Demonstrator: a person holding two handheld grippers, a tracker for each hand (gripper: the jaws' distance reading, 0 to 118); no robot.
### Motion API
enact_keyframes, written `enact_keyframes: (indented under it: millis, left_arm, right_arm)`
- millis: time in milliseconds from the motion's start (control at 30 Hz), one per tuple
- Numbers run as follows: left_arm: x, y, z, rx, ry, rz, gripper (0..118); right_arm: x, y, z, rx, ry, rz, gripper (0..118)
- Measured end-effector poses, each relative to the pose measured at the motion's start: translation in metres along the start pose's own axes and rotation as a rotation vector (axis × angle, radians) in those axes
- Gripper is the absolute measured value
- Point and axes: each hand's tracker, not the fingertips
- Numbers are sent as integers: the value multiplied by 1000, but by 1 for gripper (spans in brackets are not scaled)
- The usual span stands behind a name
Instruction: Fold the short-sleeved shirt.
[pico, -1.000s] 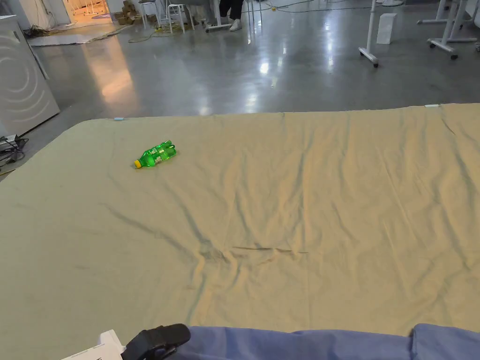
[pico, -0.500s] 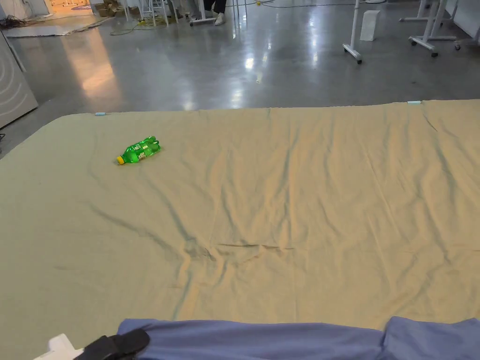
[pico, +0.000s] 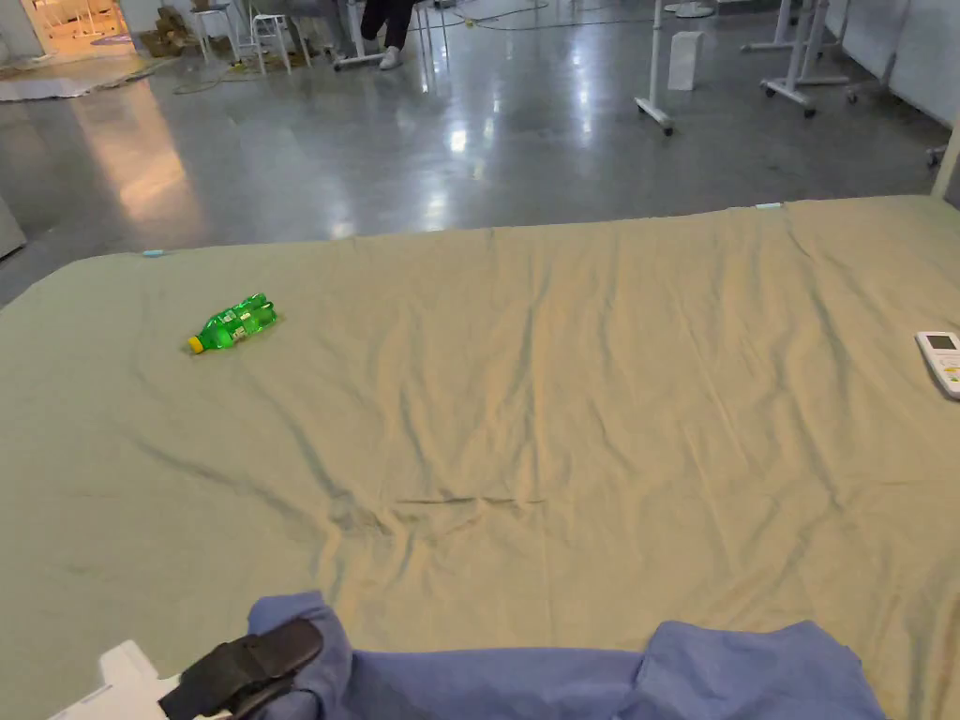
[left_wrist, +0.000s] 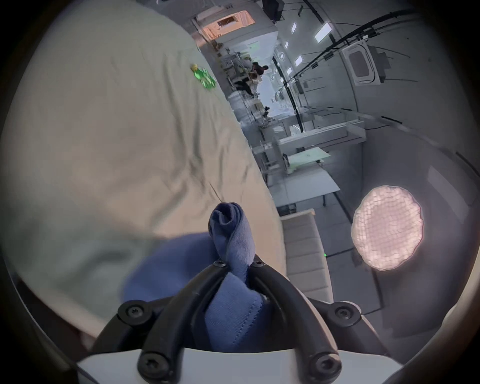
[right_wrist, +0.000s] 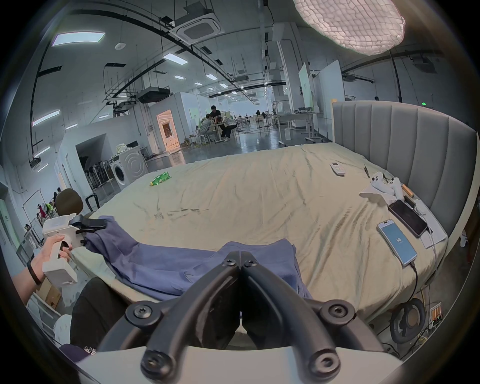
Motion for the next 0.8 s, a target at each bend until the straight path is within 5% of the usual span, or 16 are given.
enact_keyframes:
  millis: [367, 400, 500, 533, 667, 800]
  left_arm:
    - [-1, -87, -148, -311, 161, -289, 12]
    - [11, -96, -148, -318, 167, -309, 19]
    - [27, -86, -140, -313, 237, -425, 75]
    - [42, -86, -128, -279, 208, -474, 82]
    - [63, -58, -76, -91, 102, -405, 80]
    - [35, -51, -69, -80, 125, -328, 61]
  right_arm:
    - [16, -11, 27, 13, -82, 24, 0]
    - [17, -13, 27, 9, -84, 23, 0]
    - [19, -17, 23, -6, -80, 6, 0]
    - [19, -17, 24, -5, -77, 5, 0]
    - [20, -20, 20, -1, -55, -17, 0]
    - [21, -21, 19, -9, -52, -32, 0]
